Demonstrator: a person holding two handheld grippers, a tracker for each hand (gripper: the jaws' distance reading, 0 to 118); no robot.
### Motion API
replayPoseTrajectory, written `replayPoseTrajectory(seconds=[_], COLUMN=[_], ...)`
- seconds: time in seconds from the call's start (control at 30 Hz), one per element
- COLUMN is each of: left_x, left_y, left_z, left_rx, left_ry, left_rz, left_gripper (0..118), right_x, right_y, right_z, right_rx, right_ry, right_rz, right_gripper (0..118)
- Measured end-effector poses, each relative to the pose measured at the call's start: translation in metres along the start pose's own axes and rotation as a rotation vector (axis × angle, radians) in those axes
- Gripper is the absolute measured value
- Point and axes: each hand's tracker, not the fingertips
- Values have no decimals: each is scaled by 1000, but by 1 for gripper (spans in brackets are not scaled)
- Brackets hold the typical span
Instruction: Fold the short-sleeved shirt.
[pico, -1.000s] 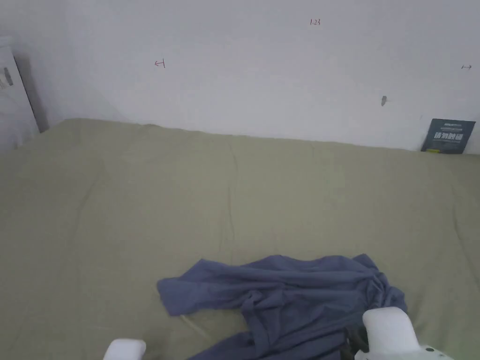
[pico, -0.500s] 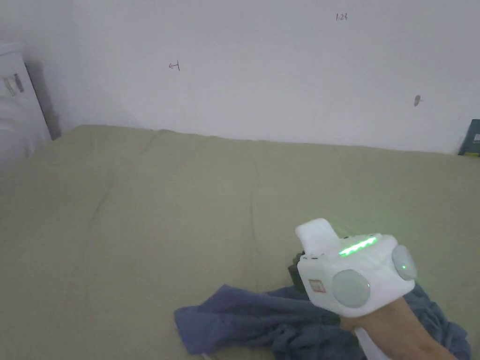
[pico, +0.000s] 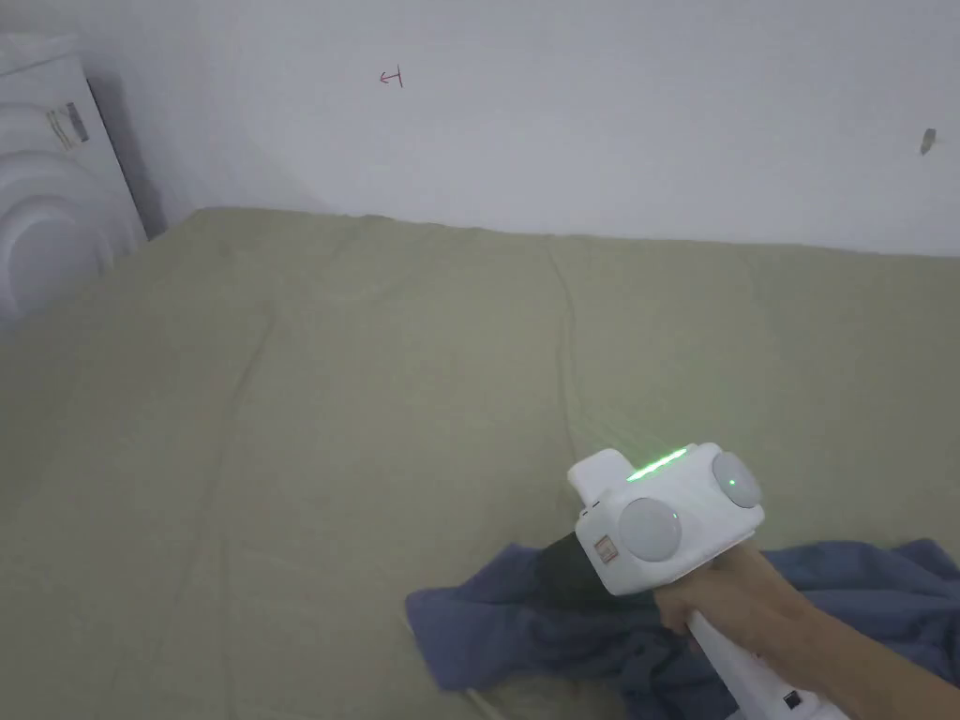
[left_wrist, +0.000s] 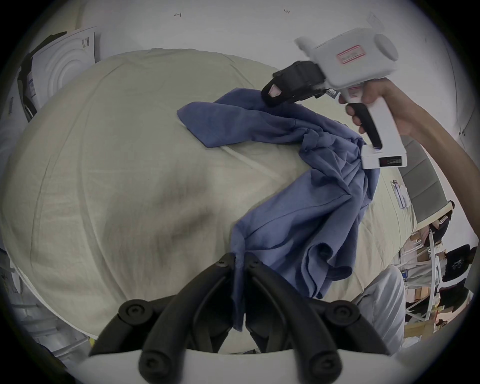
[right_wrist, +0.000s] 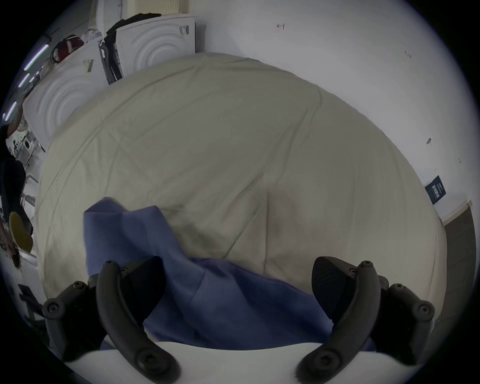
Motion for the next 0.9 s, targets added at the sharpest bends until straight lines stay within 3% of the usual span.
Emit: replayPoseTrajectory(seconds=[0.03,0.07,0.1,0.13,0.17,0.2,0.23,0.33,0.43,0.5,0.6,0.9], left_x=[0,-1,-1,0,0,0,0,-1,3,6,6,13], left_y=[1,1,1,2,2,2,2,1,2,4,7,41], left_z=[0,-1,-2,-1,-1,-1,-1,-4,-1,3,8,47], left_rx=[-2,-4,-7,-7,-7,-7,-7,-9,-13,-12,2,142], left_ry=[-3,-4,-5,-7,-9,-11,-11,-4,5,15,33,102], left_rz=[1,1,1,4,8,12,16,15,10,7,4,3], left_gripper=[6,6,6,6,6,6,6,6,6,6,6,6], right_x=[-1,-2,-5,-11,-17,-20,-24,-19,-9,-1,12,95], right_y=[2,1,0,-2,-2,-3,-5,-9,-6,-5,-10,-54], right_z=[-5,-12,-16,-14,-8,-3,2,9,33,52,89,245], right_rx=[-12,-22,-31,-19,-13,7,44,31,68,84,134,301], right_ry=[2,-11,-25,15,-20,24,-45,-38,1,0,-62,-213], right_rz=[-2,12,42,31,49,83,109,96,-11,-1,26,-148], right_gripper=[108,92,67,63,53,18,4,4,4,4,4,4])
